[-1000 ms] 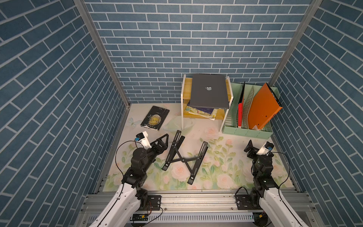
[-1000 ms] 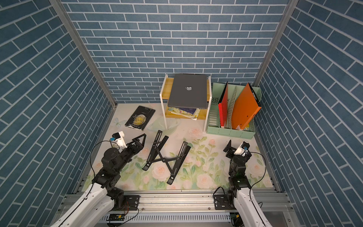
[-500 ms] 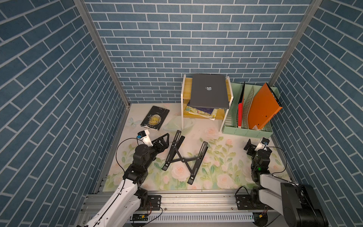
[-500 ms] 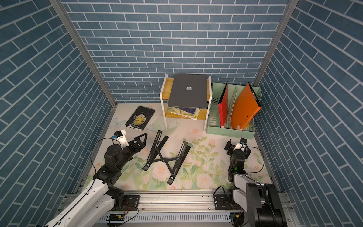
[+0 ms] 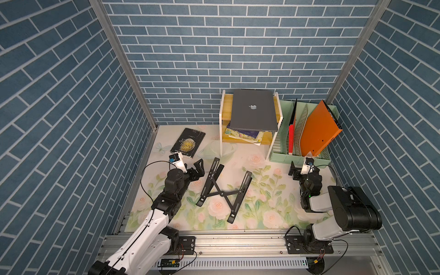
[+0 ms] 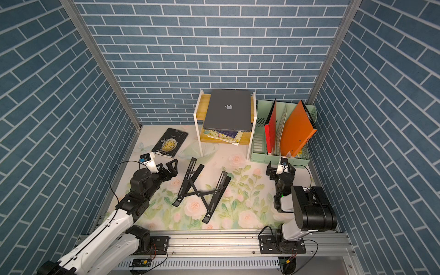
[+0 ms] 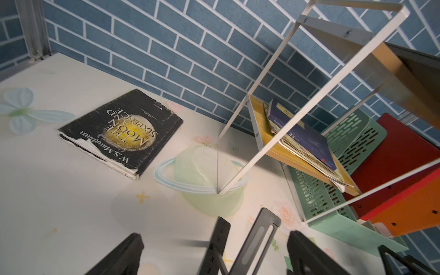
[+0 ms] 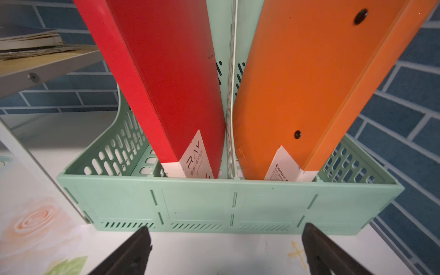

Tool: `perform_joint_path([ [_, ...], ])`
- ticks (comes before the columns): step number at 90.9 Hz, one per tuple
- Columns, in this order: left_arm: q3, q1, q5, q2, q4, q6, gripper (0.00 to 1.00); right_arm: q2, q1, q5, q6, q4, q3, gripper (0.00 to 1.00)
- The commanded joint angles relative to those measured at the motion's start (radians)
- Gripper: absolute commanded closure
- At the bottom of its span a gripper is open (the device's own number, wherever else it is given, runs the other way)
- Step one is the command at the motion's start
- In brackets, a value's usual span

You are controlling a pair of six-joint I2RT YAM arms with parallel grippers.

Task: Close the laptop lid and set it aside
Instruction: Reset both arms

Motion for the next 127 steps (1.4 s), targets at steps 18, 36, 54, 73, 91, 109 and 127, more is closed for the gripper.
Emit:
perform_joint_path([
  [18,-0.087,0.009,-0.385,0.187,0.286,0.433,0.0,0.001,0.002,-0.009,-0.029,0.033,0.013,0.0],
  [36,-0.124,0.095,-0.352,0.486,0.593,0.511,0.0,0.001,0.002,-0.008,-0.028,0.033,0.011,0.0],
  [54,-0.1,0.252,-0.119,0.684,0.883,0.516,0.0,0.0,0.004,-0.008,-0.028,0.029,0.014,0.0],
  [73,-0.21,0.327,0.027,0.703,1.083,0.469,0.0,0.0,0.003,-0.007,-0.03,0.029,0.014,0.0],
  [91,-0.22,0.315,0.002,0.71,1.115,0.477,0.0,-0.001,0.004,-0.011,-0.031,0.039,0.008,0.0],
  [109,-0.213,0.315,0.016,0.707,1.097,0.482,0.0,-0.001,0.004,-0.012,-0.031,0.044,0.006,0.0],
  [127,-0.214,0.315,0.016,0.71,1.099,0.482,0.0,-0.011,0.004,-0.034,-0.041,0.168,-0.061,0.0],
])
